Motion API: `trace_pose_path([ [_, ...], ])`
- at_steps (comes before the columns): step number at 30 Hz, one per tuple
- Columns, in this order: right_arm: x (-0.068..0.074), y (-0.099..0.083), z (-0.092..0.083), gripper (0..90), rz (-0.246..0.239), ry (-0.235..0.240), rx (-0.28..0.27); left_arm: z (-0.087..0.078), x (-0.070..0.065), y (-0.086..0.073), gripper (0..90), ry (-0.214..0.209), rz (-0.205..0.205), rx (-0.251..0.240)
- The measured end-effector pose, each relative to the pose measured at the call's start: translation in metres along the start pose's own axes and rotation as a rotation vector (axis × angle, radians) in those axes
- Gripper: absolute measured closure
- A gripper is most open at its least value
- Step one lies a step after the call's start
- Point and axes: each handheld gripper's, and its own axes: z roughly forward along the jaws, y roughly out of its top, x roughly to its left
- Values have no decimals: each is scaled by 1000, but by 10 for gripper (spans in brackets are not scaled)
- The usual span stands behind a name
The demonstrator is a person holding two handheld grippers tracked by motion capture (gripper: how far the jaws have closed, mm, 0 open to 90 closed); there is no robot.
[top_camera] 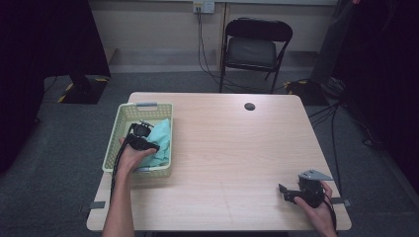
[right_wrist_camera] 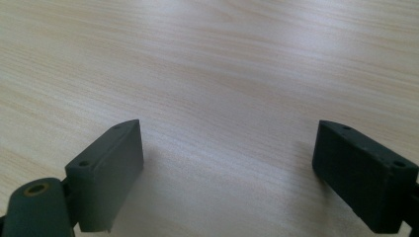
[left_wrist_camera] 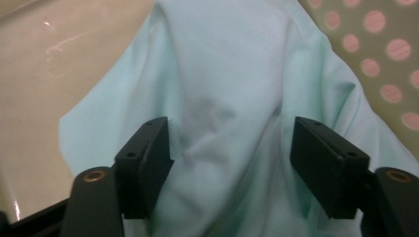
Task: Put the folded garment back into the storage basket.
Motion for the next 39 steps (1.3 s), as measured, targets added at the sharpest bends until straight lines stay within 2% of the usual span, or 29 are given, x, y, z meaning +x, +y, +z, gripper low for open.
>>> trace_pose_path([
  [3,0,0,0,114,0,0,0,-2,1,0,289,3,-9,3],
  [7,0,0,0,114,0,0,0,-5,3,1,202,-10,-31,-1],
  [9,0,0,0,114,0,0,0,-6,3,1,176,14,-33,-9],
  [13,0,0,0,114,0,0,0,-10,4,1,162,30,-40,-35],
  [14,0,0,0,114,0,0,0,-11,4,1,162,22,-45,-40],
  [21,0,0,0,114,0,0,1,-16,3,0,162,14,-21,-77],
  [29,0,0,0,114,0,0,0,-19,4,-1,160,2,-26,-108],
  [32,0,0,0,114,0,0,0,-21,3,-1,160,22,-20,-126],
  [35,0,0,0,114,0,0,0,-24,2,-2,161,26,-19,-147],
  [37,0,0,0,114,0,0,0,-26,0,-2,160,45,-2,-146],
  [39,0,0,0,114,0,0,0,-28,-2,-2,161,46,5,-161],
])
